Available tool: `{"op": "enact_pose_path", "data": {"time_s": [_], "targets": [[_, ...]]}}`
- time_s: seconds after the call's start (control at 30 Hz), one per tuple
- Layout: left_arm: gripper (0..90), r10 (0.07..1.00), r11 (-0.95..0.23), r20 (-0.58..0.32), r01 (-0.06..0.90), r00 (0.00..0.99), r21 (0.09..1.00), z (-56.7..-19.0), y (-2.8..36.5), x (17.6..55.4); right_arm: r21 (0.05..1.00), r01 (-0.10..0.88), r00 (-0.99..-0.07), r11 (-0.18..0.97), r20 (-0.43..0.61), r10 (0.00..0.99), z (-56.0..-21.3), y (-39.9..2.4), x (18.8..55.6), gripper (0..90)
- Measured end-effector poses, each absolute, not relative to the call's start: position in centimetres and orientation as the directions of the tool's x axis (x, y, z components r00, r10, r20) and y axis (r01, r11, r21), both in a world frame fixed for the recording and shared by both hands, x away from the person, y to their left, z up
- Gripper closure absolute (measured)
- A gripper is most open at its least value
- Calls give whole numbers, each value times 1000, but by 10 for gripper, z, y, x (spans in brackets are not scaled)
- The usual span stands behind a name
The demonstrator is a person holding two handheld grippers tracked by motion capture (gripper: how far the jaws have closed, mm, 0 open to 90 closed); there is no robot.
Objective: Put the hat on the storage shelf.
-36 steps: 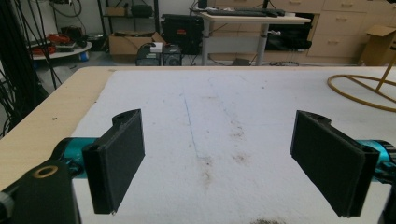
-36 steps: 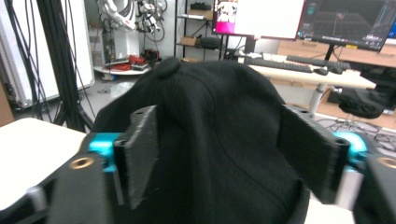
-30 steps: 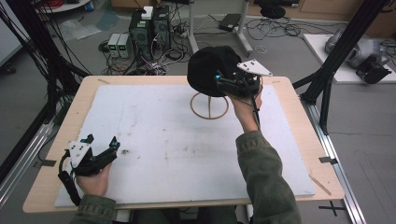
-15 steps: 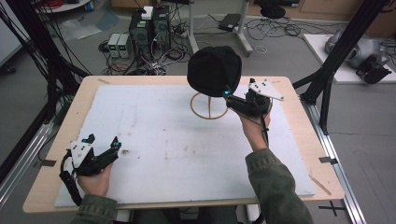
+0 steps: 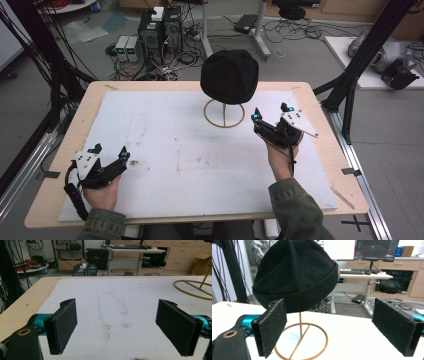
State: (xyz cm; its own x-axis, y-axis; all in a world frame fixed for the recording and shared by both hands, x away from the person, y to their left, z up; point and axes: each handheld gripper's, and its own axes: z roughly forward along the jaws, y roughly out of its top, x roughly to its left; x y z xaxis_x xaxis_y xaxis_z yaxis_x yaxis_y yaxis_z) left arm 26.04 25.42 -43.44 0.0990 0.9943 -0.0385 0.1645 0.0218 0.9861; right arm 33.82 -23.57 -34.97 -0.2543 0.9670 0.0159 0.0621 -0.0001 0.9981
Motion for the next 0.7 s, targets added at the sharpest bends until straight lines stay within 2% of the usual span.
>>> {"op": "enact_pose_path", "data": {"time_s": [0.1,0.23,0.53,0.7], "targets": [[178,994,19,-36,165,100,986,-435,254,261,996,80,-256,-27,47,965,-357,-240,329,119],[178,994,18,-36,170,99,985,-435,254,261,997,80,-258,-7,28,966,-365,-242,323,119],[178,994,22,-39,172,98,985,-435,255,261,992,125,-204,19,7,979,-398,-251,315,119],[177,995,25,-42,174,95,984,-436,256,261,988,156,-170,-10,37,985,-418,-260,309,119]]}}
